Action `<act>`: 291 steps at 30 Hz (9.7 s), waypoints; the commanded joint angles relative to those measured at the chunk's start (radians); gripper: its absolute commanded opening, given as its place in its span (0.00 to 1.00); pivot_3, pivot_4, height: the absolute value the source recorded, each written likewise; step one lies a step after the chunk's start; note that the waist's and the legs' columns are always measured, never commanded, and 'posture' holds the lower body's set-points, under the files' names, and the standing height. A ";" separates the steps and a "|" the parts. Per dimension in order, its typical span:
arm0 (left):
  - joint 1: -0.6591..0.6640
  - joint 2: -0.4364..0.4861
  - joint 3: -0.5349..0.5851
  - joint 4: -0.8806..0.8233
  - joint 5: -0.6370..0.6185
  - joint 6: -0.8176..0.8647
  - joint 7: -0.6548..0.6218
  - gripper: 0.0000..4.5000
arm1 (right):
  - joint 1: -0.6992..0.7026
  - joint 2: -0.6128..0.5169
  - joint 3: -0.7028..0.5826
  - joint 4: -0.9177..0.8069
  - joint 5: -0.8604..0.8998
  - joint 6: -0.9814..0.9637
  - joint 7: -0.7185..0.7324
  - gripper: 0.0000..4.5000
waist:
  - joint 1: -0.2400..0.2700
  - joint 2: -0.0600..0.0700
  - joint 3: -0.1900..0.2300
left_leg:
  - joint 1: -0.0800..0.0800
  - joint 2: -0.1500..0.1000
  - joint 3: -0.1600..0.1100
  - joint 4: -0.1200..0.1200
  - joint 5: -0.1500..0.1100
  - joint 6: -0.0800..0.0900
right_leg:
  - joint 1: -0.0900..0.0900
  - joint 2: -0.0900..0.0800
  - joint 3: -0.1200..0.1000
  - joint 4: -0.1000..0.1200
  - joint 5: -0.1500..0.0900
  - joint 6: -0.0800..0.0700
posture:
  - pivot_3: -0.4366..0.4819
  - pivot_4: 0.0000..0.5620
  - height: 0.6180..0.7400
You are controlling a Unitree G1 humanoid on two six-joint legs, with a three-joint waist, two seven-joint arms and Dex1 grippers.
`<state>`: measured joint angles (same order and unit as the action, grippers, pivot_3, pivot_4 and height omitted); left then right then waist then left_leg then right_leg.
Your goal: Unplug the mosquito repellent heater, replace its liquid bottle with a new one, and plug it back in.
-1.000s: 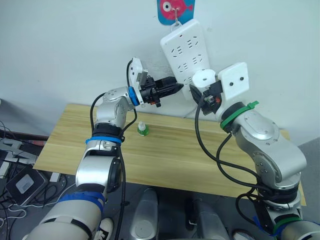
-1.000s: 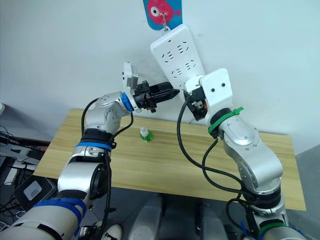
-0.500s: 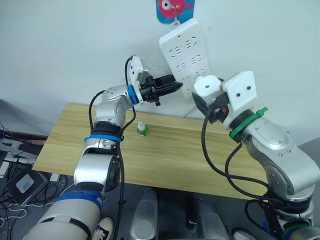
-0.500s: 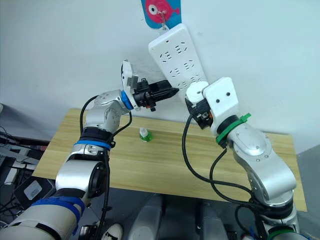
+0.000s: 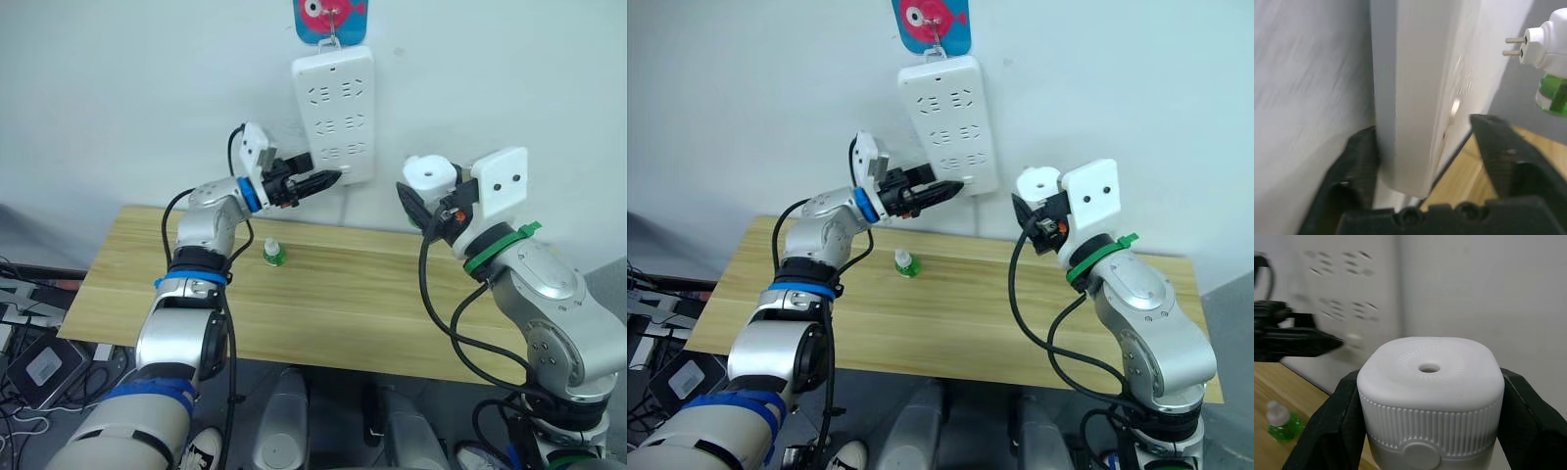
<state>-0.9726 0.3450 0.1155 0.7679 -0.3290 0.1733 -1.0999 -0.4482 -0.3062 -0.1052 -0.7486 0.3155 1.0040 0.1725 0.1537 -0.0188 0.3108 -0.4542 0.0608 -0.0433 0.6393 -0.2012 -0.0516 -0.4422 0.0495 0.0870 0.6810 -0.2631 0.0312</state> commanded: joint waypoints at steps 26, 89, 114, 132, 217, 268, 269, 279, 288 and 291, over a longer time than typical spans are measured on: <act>0.681 -0.153 -0.293 -1.148 -0.079 0.194 0.420 0.99 | -0.004 0.444 -0.593 0.256 1.055 0.138 -0.591 0.69 | 0.016 0.001 0.005 | 0.003 -0.001 0.001 -0.010 0.005 -0.009 | 0.001 -0.002 0.002 -0.002 0.000 -0.001 | 0.87 0.57 1.00; 0.567 -0.205 -0.357 -0.873 -0.076 0.058 0.263 0.50 | 0.182 -0.388 -0.140 0.486 1.657 0.029 -0.326 1.00 | -0.013 0.001 0.005 | 0.003 -0.001 0.003 -0.009 0.005 -0.008 | 0.000 -0.001 0.006 -0.001 0.000 0.000 | 0.84 0.57 1.00; 0.519 -0.129 -0.443 -0.754 0.049 -0.206 0.033 0.50 | -0.083 -0.713 0.125 0.915 1.657 0.493 0.187 0.79 | 0.041 -0.001 0.006 | 0.003 -0.001 0.005 -0.008 0.005 -0.008 | 0.000 -0.001 0.007 -0.003 0.000 0.000 | 0.85 0.55 1.00; 0.386 -0.216 -0.130 -0.693 -0.669 0.994 0.331 0.50 | -0.051 -0.719 0.065 0.701 1.509 0.463 0.292 0.70 | 0.035 -0.001 0.006 | 0.002 0.000 0.000 -0.004 0.005 -0.008 | 0.001 0.001 0.002 0.000 0.000 0.001 | 0.85 0.51 1.00; 0.333 -0.086 -0.158 -0.503 -1.275 1.059 0.795 0.99 | -0.019 -0.752 0.062 0.741 1.611 0.406 0.262 0.70 | 0.006 0.000 0.006 | 0.001 0.000 -0.001 0.006 0.006 -0.005 | 0.004 0.001 0.003 0.000 0.009 0.005 | 0.82 0.50 1.00; 0.321 -0.053 -0.544 -0.293 0.521 -1.298 0.565 0.23 | -0.096 -0.683 0.058 0.887 1.655 0.387 0.150 0.69 | 0.070 0.002 0.004 | 0.001 -0.001 0.014 0.006 0.006 -0.005 | 0.001 -0.002 0.014 -0.003 0.018 0.003 | 0.80 0.52 1.00; 0.325 -0.047 -0.557 -0.310 0.481 -1.277 0.542 0.18 | -0.095 -0.684 0.058 0.884 1.656 0.388 0.152 0.69 | 0.069 0.002 0.004 | 0.001 -0.001 0.014 0.006 0.006 -0.005 | 0.001 -0.002 0.014 -0.003 0.018 0.003 | 0.80 0.52 1.00; 0.341 0.002 -0.562 -0.362 0.436 -1.295 0.493 0.25 | -0.094 -0.679 0.056 0.888 1.653 0.384 0.148 0.69 | 0.060 0.002 0.004 | 0.002 0.000 0.013 0.006 0.006 -0.005 | 0.001 -0.001 0.014 -0.002 0.018 0.003 | 0.80 0.52 1.00; 0.333 0.016 -0.512 -0.309 0.561 -1.340 0.557 0.82 | -0.088 -0.681 0.051 0.882 1.657 0.387 0.152 0.69 | 0.060 0.002 0.004 | 0.002 0.000 0.013 0.007 0.006 -0.005 | 0.001 -0.001 0.014 -0.002 0.018 0.003 | 0.80 0.52 1.00; 0.320 -0.006 -0.493 -0.293 0.622 -1.324 0.603 1.00 | -0.092 -0.678 0.053 0.876 1.657 0.390 0.157 0.69 | 0.060 0.002 0.004 | 0.002 0.000 0.013 0.007 0.006 -0.005 | 0.001 -0.001 0.014 -0.002 0.018 0.003 | 0.80 0.52 1.00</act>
<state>-0.6383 0.3529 -0.3942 0.4850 0.2694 -1.1455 -0.5306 -0.5322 -0.9792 -0.0282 0.1590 1.9361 1.3863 0.3045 0.2138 -0.0166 0.3150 -0.4526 0.0603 -0.0299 0.6460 -0.1953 -0.0561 -0.4408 0.0484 0.1013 0.6791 -0.2454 0.0345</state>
